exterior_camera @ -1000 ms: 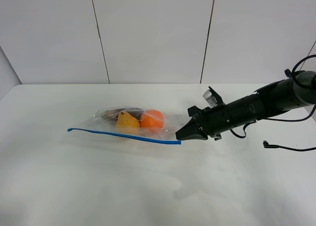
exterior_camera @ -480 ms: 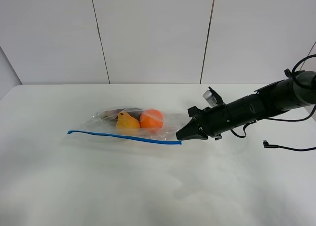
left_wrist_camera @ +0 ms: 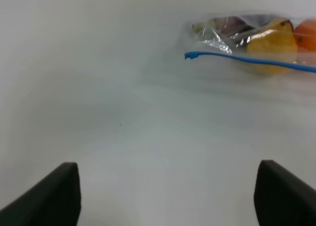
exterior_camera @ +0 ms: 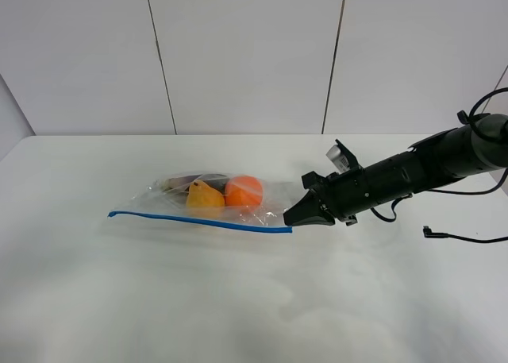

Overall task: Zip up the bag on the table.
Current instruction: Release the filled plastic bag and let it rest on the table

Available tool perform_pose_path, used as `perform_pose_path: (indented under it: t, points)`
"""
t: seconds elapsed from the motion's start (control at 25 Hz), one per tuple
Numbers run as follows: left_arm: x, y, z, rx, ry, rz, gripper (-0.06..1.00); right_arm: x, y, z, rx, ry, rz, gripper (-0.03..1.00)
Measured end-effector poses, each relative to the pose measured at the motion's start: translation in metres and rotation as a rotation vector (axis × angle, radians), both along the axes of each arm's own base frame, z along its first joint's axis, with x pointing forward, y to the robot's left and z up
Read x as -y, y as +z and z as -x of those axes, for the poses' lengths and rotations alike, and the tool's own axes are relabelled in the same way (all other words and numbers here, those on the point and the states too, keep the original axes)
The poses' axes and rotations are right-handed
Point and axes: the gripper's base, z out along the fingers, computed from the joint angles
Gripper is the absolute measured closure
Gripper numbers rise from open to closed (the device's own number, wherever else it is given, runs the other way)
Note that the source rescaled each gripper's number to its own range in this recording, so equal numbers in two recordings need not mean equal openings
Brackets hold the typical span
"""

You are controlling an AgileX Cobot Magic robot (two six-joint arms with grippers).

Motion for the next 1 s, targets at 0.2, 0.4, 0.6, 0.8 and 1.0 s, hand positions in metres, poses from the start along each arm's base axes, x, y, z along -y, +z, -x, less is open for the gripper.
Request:
perform_pose_path:
  t: [0.2,0.4,0.6,0.8,1.0]
  points:
    - [0.0001,0.0,0.0,0.0,0.0,0.001,0.06,0.0,-0.0001,0.0,0.0,0.0,0.001,0.97]
    - [0.0001,0.0,0.0,0.0,0.0,0.001,0.06,0.0,-0.0001,0.0,0.0,0.0,0.001,0.97]
    - [0.0001,0.0,0.0,0.0,-0.001,0.0,0.06,0.0001,-0.0001,0.0,0.0,-0.001,0.001,0.97]
    - [0.0001,0.0,0.0,0.0,-0.002,-0.003,0.06,0.0003,-0.0003,-0.0003,-0.001,-0.005,0.004,0.97]
    - [0.0001,0.0,0.0,0.0,-0.002,-0.003,0.06,0.0005,-0.0005,-0.0006,0.0,-0.008,0.007,0.75]
